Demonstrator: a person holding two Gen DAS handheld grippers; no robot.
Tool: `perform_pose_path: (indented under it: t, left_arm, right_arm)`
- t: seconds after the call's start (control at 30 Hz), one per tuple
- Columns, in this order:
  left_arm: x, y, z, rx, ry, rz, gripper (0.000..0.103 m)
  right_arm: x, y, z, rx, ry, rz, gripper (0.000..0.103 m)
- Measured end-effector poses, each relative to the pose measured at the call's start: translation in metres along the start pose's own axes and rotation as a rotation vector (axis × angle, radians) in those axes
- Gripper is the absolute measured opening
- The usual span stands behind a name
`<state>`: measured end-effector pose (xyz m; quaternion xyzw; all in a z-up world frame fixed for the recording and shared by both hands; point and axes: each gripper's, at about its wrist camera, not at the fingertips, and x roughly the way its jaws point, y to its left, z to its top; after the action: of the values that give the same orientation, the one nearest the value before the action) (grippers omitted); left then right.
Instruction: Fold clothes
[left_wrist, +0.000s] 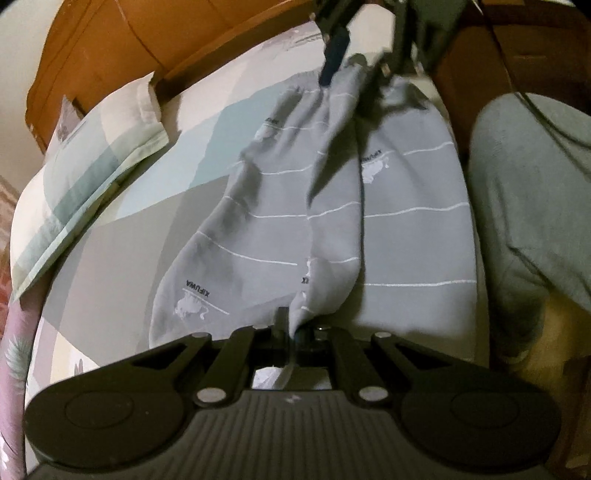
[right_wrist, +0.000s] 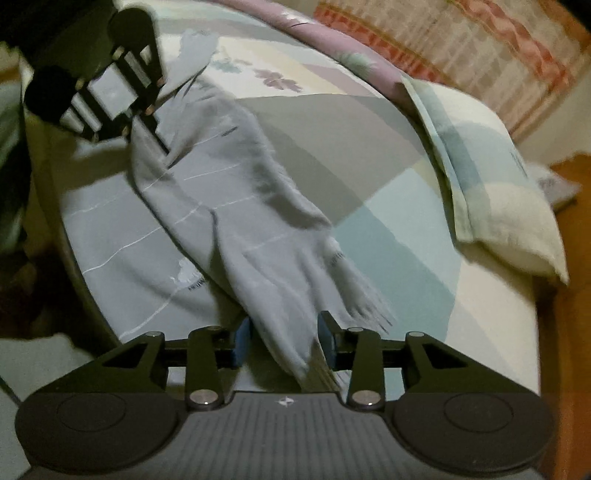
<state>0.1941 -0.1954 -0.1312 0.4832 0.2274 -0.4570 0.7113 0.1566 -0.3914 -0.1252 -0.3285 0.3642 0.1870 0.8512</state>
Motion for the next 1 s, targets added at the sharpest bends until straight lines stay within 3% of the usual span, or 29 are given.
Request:
perform_pose_path:
  t: [0.07, 0.13, 0.3, 0.47, 0.67, 0.83, 0.93, 1.0]
  left_arm:
    - [-0.004, 0.000, 0.000, -0.007, -0.007, 0.008, 0.000]
    - [-0.011, 0.001, 0.001, -0.007, -0.018, 0.017, 0.000]
    - [-0.040, -0.001, -0.001, 0.025, -0.038, 0.014, 0.000]
    - [-0.049, -0.014, -0.008, 0.060, -0.008, -0.021, 0.000]
    - [-0.037, -0.031, -0.010, 0.076, 0.023, -0.058, 0.000]
    - [-0.040, -0.029, -0.010, 0.052, 0.015, -0.059, 0.000]
    - [-0.042, -0.028, -0.012, 0.035, 0.023, -0.068, 0.006]
    - [-0.042, -0.027, -0.013, 0.024, 0.028, -0.074, 0.011]
  right_arm:
    - [0.005, 0.015, 0.008, -0.063, 0.003, -0.031, 0.040]
    - [0.007, 0.026, 0.014, -0.121, -0.002, -0.041, 0.004]
    - [-0.012, 0.027, 0.015, -0.133, -0.030, 0.021, 0.004]
    - [-0.016, 0.029, 0.004, -0.136, -0.014, 0.078, 0.004]
    - [-0.014, 0.041, -0.008, -0.205, 0.055, 0.100, 0.004]
    - [-0.022, 0.042, -0.011, -0.209, 0.050, 0.076, 0.005]
    - [-0.020, 0.048, -0.011, -0.228, 0.072, 0.085, 0.016]
    - [-0.022, 0.051, -0.011, -0.224, 0.083, 0.101, 0.018]
